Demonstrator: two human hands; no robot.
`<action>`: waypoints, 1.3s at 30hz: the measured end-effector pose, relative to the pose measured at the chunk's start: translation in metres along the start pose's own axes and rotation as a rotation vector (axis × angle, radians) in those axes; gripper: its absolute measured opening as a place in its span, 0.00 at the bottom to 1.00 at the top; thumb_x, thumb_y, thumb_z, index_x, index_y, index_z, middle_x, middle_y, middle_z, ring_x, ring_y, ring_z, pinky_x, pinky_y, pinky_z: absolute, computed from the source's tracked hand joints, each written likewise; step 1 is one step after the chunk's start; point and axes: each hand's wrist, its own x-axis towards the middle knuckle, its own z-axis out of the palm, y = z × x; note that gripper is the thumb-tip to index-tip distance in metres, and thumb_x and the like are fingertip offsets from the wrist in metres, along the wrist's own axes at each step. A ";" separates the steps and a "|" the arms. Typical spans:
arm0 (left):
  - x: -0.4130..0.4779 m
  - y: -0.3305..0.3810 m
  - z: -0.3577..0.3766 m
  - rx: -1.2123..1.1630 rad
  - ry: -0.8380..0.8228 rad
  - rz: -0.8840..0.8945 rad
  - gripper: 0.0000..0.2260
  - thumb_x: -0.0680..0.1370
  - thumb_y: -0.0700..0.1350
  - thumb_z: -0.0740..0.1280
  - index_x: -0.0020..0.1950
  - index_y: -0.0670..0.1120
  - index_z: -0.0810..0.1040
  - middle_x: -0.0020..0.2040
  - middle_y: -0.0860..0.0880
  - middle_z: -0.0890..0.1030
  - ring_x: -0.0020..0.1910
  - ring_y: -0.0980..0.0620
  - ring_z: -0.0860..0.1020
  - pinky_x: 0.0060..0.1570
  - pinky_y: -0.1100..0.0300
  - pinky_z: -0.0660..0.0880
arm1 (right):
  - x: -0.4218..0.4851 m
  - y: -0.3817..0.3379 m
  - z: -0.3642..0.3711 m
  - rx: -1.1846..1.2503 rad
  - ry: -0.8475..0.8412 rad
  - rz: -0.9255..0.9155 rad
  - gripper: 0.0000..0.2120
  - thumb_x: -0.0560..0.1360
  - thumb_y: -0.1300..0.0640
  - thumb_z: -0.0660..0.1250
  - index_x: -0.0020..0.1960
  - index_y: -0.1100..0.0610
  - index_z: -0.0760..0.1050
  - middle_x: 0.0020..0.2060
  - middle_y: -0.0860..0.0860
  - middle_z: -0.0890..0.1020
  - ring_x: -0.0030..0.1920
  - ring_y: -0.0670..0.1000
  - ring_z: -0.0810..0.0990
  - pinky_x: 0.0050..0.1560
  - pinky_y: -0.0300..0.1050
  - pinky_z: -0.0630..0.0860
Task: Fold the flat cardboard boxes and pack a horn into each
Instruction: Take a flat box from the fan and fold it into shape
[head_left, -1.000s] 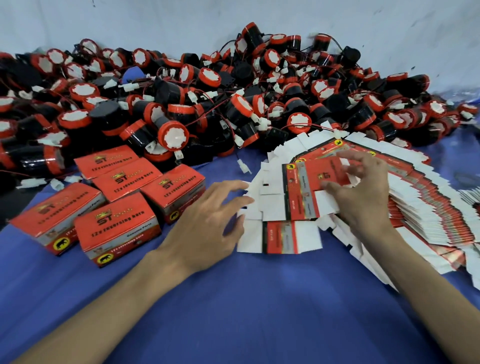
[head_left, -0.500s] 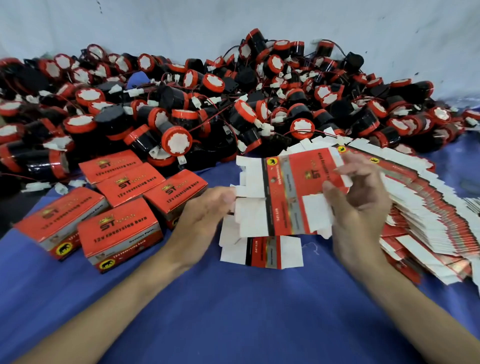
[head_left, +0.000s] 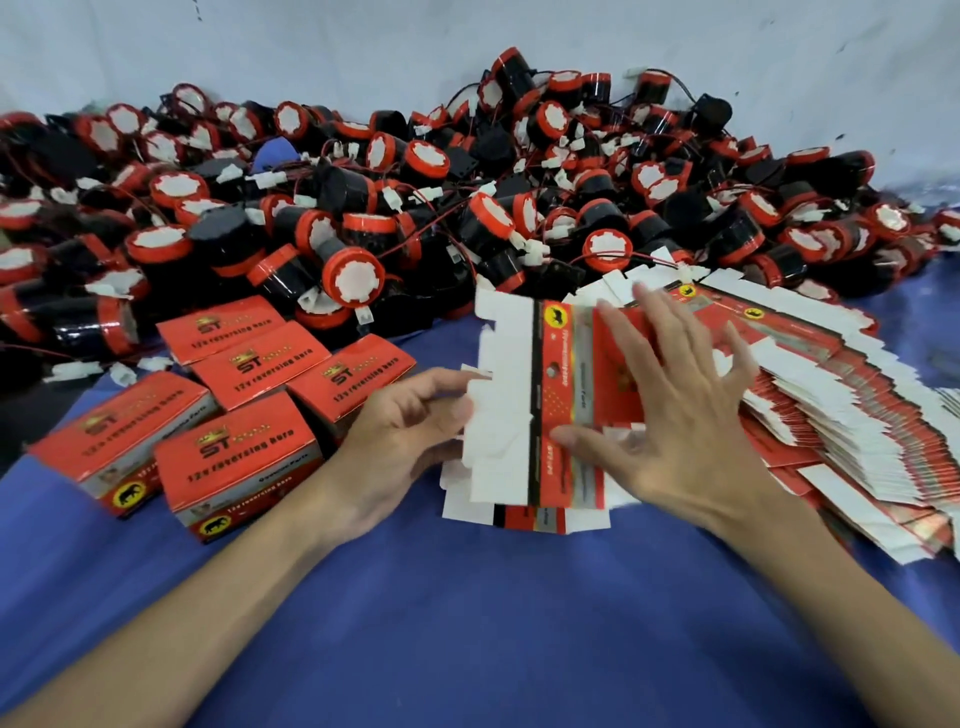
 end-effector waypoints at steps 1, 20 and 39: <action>-0.001 -0.001 0.001 0.034 -0.046 0.005 0.12 0.74 0.42 0.62 0.57 0.41 0.76 0.39 0.52 0.84 0.35 0.58 0.81 0.35 0.68 0.76 | -0.001 -0.001 -0.002 -0.029 -0.070 -0.026 0.50 0.65 0.21 0.47 0.78 0.51 0.52 0.76 0.56 0.58 0.76 0.54 0.55 0.71 0.61 0.41; -0.005 0.008 0.007 0.269 -0.217 -0.102 0.17 0.72 0.39 0.72 0.59 0.46 0.77 0.51 0.50 0.84 0.50 0.48 0.82 0.50 0.50 0.78 | -0.010 -0.022 0.009 0.232 -0.330 -0.205 0.56 0.62 0.27 0.63 0.75 0.41 0.31 0.77 0.43 0.39 0.73 0.41 0.42 0.66 0.39 0.35; -0.007 0.005 0.008 0.333 -0.322 -0.018 0.09 0.74 0.40 0.69 0.52 0.48 0.83 0.51 0.51 0.85 0.50 0.53 0.83 0.46 0.64 0.78 | -0.013 -0.026 0.000 0.471 -0.001 -0.399 0.41 0.70 0.43 0.69 0.75 0.57 0.55 0.73 0.50 0.63 0.72 0.49 0.63 0.70 0.54 0.60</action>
